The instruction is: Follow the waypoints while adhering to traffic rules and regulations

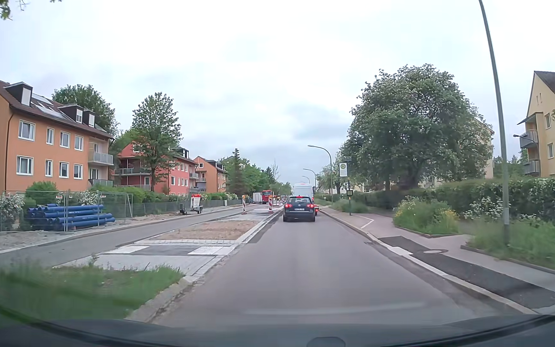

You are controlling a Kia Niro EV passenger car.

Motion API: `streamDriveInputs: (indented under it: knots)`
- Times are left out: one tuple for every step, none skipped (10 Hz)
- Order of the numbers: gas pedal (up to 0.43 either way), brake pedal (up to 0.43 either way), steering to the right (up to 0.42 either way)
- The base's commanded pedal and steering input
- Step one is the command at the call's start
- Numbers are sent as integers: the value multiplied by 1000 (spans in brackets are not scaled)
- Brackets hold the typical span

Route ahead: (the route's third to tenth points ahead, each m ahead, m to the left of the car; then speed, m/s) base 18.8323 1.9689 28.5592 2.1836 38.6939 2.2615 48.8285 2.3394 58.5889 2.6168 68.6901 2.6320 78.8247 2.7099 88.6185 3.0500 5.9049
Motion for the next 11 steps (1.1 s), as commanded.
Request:
streamDriveInputs:
  knots:
    - [0,220,1]
    - [0,220,1]
    - [0,220,1]
    - [0,220,1]
    - [0,220,1]
    - [0,220,1]
    - [0,220,1]
    - [0,220,0]
    - [0,220,0]
    - [0,220,1]
    - [0,220,0]
